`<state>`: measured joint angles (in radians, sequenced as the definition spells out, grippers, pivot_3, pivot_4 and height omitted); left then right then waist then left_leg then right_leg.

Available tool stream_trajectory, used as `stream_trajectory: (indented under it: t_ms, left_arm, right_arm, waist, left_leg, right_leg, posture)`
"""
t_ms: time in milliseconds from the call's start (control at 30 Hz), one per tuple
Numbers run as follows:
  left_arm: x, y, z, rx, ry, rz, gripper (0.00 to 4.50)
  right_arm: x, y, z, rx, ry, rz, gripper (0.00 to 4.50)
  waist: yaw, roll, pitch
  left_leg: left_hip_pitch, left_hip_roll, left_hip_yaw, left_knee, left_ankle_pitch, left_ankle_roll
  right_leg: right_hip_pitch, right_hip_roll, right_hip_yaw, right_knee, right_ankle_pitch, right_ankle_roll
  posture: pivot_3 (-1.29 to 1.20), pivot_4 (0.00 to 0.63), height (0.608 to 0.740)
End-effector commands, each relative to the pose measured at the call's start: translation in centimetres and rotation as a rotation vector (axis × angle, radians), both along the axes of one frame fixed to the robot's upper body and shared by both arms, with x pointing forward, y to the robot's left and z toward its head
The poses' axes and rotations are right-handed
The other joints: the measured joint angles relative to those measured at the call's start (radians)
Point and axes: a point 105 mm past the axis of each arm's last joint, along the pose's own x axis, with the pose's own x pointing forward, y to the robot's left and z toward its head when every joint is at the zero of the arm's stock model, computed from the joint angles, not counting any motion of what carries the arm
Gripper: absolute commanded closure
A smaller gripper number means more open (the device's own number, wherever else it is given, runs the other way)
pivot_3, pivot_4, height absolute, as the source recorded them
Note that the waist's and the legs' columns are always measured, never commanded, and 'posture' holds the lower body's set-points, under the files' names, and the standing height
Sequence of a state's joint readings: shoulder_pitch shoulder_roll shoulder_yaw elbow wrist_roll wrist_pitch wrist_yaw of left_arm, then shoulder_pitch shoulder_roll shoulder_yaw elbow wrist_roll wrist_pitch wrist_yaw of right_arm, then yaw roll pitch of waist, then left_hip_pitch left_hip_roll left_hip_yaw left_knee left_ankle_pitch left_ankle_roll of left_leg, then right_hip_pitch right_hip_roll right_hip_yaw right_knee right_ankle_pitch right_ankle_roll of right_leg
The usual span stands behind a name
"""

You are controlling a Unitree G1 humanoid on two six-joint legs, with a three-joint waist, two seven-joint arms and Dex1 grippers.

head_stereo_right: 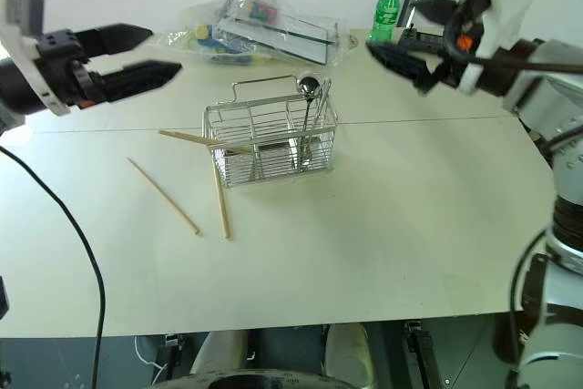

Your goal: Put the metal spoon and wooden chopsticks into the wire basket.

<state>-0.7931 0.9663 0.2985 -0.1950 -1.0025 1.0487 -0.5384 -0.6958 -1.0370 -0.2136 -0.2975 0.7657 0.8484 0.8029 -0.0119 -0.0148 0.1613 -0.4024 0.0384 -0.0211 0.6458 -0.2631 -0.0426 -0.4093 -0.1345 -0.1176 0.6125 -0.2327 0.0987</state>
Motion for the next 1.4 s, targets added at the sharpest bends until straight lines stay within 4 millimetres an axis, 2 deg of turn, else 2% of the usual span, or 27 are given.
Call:
stream_trajectory:
  t_ms: [33,167,300,467,700,867,1100,1233,1400]
  left_arm:
    - [0.5,2.1,1.9,-0.117,0.032,0.142,0.00]
    - [2.7,5.2,1.1,-0.167,0.128,0.466,0.00]
    - [4.4,8.1,-1.6,-0.205,0.314,0.856,0.00]
    - [5.1,6.1,-4.7,-0.308,0.413,1.001,0.00]
    - [4.4,6.9,-11.9,-0.282,0.633,1.252,0.00]
    - [3.8,8.1,-14.9,-0.250,0.722,1.334,0.00]
    - [5.7,8.2,-19.4,-0.232,0.880,1.318,0.00]
    - [7.3,7.8,-20.2,-0.240,0.921,1.305,0.00]
    - [9.7,6.9,-19.7,-0.243,0.908,1.282,0.00]
  right_arm:
    - [-3.3,1.2,-0.4,-0.091,0.036,0.201,0.05]
    - [-3.9,1.8,-1.8,-0.095,0.078,0.240,0.05]
    - [-3.7,2.2,-2.7,-0.086,0.098,0.246,0.05]
    - [-3.0,2.8,-3.0,-0.070,0.104,0.238,0.05]
    - [-2.9,3.7,-3.3,-0.038,0.101,0.235,0.05]
    - [-3.2,3.9,-3.5,-0.023,0.105,0.215,0.05]
    - [-4.0,3.8,-2.8,0.028,0.111,0.173,0.05]
    - [-3.8,3.4,-2.4,0.047,0.108,0.126,0.05]
    - [-4.0,3.3,-2.3,0.060,0.109,0.103,0.05]
  waist:
    - [-0.001,-0.001,0.001]
    - [0.003,-0.004,0.003]
    - [0.014,-0.008,0.005]
    - [0.030,-0.013,0.007]
    - [0.026,-0.015,0.008]
    - [0.029,-0.017,0.009]
    - [0.055,-0.017,0.009]
    - [0.053,-0.016,0.008]
    - [0.055,-0.015,0.007]
  left_leg:
    - [0.001,0.000,0.000,0.000,0.000,0.000]
    - [0.009,0.000,0.000,0.000,0.000,-0.001]
    - [0.011,0.000,-0.001,0.001,0.001,-0.002]
    - [0.010,-0.002,0.000,0.001,0.002,-0.005]
    - [0.011,-0.002,0.001,0.000,0.002,-0.011]
    - [0.010,-0.001,0.000,0.001,0.003,-0.012]
    - [0.011,-0.001,0.000,0.002,0.002,-0.012]
    - [0.010,-0.001,0.000,0.002,0.002,-0.012]
    - [0.011,-0.001,0.000,0.001,0.002,-0.011]
  right_leg:
    - [0.001,0.000,0.000,0.000,0.000,0.000]
    - [0.007,-0.001,0.001,0.000,-0.001,0.003]
    - [0.011,0.000,0.001,0.001,-0.001,0.003]
    - [0.011,-0.001,0.001,0.000,0.001,-0.001]
    - [0.011,-0.001,0.002,-0.001,0.001,0.000]
    - [0.010,-0.001,0.001,0.000,0.001,-0.001]
    - [0.011,-0.001,0.001,0.000,0.002,-0.001]
    - [0.011,-0.001,0.001,0.000,0.002,-0.001]
    - [0.011,-0.001,0.001,0.000,0.001,-0.001]
  posture:
    - [0.00,0.150,0.675]
    - [0.00,0.150,0.675]
    - [0.00,0.150,0.675]
    - [0.00,0.150,0.675]
    - [0.00,0.150,0.675]
    - [0.00,0.150,0.675]
    - [0.00,0.150,0.675]
    - [0.00,0.150,0.675]
    - [0.00,0.150,0.675]
